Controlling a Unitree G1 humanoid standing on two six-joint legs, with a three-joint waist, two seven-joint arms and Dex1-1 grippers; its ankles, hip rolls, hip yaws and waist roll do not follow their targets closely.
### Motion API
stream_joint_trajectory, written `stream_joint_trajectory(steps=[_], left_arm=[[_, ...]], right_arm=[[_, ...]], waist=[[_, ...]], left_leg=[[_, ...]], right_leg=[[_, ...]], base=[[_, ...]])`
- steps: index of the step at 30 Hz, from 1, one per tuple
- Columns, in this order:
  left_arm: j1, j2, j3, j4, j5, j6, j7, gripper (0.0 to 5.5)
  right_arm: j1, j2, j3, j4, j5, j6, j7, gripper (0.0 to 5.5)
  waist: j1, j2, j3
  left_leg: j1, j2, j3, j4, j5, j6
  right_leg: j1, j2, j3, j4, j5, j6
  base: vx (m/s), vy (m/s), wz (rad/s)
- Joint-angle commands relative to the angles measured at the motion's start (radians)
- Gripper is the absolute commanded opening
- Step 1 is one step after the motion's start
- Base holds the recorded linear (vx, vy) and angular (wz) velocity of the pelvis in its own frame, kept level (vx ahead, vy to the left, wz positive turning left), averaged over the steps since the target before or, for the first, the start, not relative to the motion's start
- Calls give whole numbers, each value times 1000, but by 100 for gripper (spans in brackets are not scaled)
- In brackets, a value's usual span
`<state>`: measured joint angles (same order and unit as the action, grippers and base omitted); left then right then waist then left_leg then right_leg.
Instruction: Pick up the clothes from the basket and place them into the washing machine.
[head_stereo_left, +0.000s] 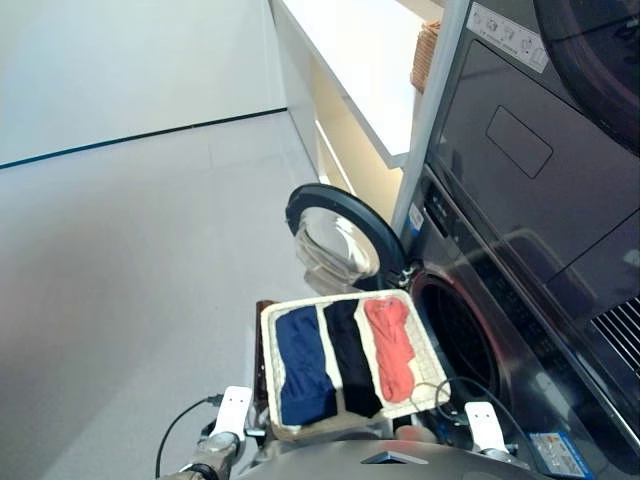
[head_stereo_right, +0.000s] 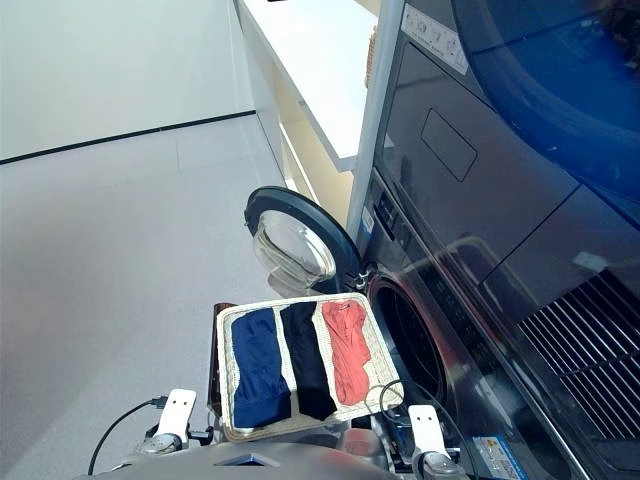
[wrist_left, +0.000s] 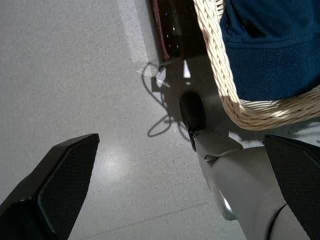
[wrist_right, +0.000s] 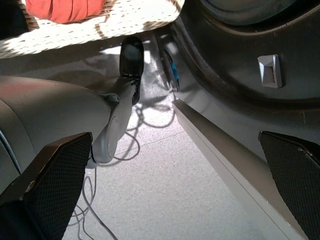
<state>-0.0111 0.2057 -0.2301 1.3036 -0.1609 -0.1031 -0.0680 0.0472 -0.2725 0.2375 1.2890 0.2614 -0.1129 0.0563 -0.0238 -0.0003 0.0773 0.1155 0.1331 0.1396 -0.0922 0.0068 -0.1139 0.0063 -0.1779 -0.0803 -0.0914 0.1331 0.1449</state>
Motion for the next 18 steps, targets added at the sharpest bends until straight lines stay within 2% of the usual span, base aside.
stream_joint_trajectory(steps=[1,4,7,11,13,15,18], left_arm=[[-36,0,-28,24,36,-23,17,550],[-41,1,-28,-25,8,-36,43,550],[-43,-12,-21,-78,-78,-58,63,550],[8,-9,-73,-403,-236,-83,54,550],[21,15,-107,-584,-296,-84,57,550],[-3,33,-134,-686,-347,-85,75,550],[-69,55,-169,-819,-363,-87,133,550]], right_arm=[[-56,-14,16,-20,21,-18,5,550],[-53,-13,6,-34,47,-29,-10,550],[-55,-15,5,-89,81,-46,-18,550],[-39,-35,9,-312,146,-70,-44,550],[-48,-57,30,-443,160,-69,-54,550],[-75,-72,54,-536,165,-72,-69,550],[-135,-85,86,-724,196,-74,-116,550]], waist=[[5,-13,49],[8,-10,58],[10,-8,71],[5,1,101],[3,7,127],[2,8,155],[2,4,202]], left_leg=[[4,-51,6,5,-34,45],[0,-51,-3,5,-30,45],[-6,-53,-10,5,-26,46],[-14,-53,-13,5,-16,47],[-31,-51,-16,5,-5,47],[-54,-49,-21,5,7,46],[-98,-44,-23,19,23,44]], right_leg=[[86,8,-26,29,-141,3],[86,9,-30,30,-141,2],[79,10,-31,34,-142,2],[68,10,-27,42,-139,2],[48,11,-24,49,-135,2],[20,12,-22,59,-132,2],[-23,15,-20,74,-118,-3]], base=[[0,0,0],[0,0,0],[0,0,0],[-16,2,0],[-114,2,3],[-163,-16,7],[-152,-27,14]])
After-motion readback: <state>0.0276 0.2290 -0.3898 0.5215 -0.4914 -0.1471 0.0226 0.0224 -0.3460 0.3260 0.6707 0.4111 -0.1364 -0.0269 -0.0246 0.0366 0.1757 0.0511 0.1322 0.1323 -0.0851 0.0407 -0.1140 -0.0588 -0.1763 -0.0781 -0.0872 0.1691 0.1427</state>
